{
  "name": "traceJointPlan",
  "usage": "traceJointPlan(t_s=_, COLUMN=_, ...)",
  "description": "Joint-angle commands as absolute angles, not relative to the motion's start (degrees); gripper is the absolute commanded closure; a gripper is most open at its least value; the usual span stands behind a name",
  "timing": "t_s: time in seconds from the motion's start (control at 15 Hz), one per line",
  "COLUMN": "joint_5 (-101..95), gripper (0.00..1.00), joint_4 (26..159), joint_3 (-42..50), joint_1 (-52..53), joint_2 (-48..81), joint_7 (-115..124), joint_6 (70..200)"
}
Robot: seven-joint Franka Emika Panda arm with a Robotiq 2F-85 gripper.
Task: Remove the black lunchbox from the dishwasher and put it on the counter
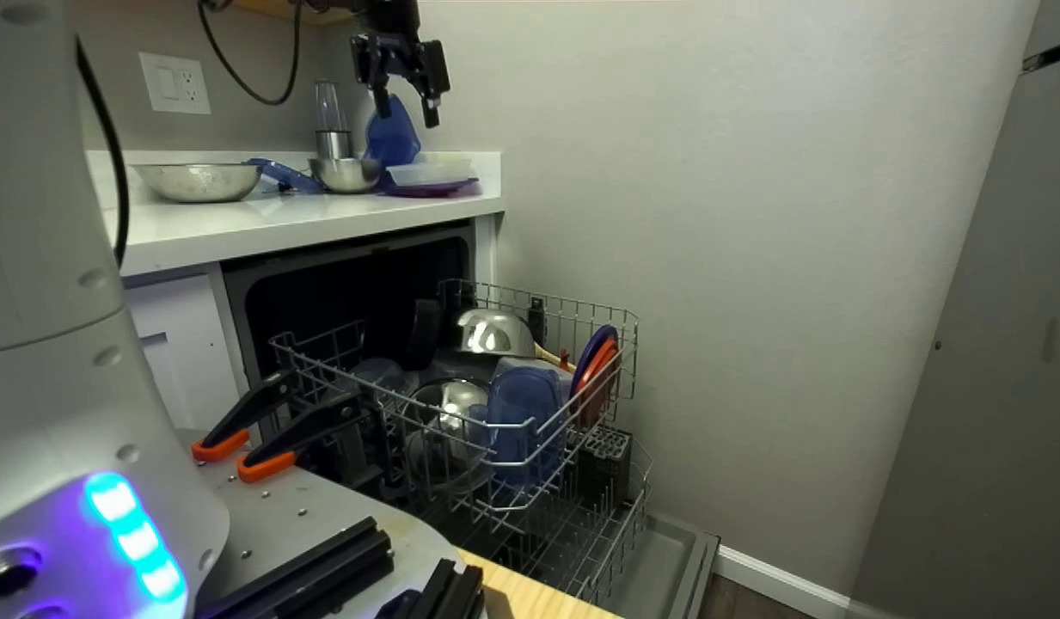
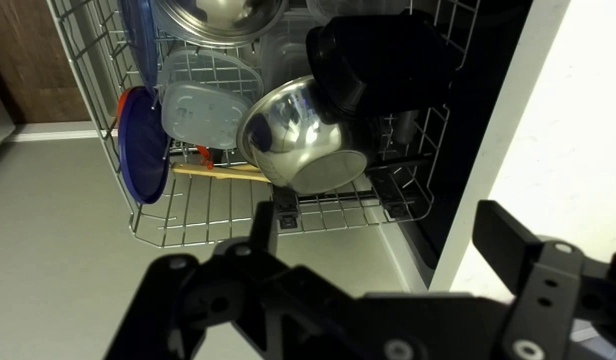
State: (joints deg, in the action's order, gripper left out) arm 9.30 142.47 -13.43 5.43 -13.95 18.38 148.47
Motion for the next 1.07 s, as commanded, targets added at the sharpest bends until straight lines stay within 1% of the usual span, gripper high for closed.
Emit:
traceJointPlan(t_s=0.0, joint_5=9.10, gripper=0.00, joint_4=140.54, joint_3=-11.05, joint_1=5.62, joint_2=-9.42, joint_7=17.13, joint_6=150.57)
traceJointPlan(t_s=0.33, joint_5=9.78, gripper=0.00, joint_4=139.37, joint_3=-9.46, joint_1=6.18, joint_2=-6.60, joint_7=16.44, joint_6=149.98)
traceJointPlan(t_s=1.0, joint_5=9.23, gripper=0.00, joint_4=139.37, joint_3=-9.51, joint_1=6.24, joint_2=-6.65, joint_7=17.64, joint_6=149.12)
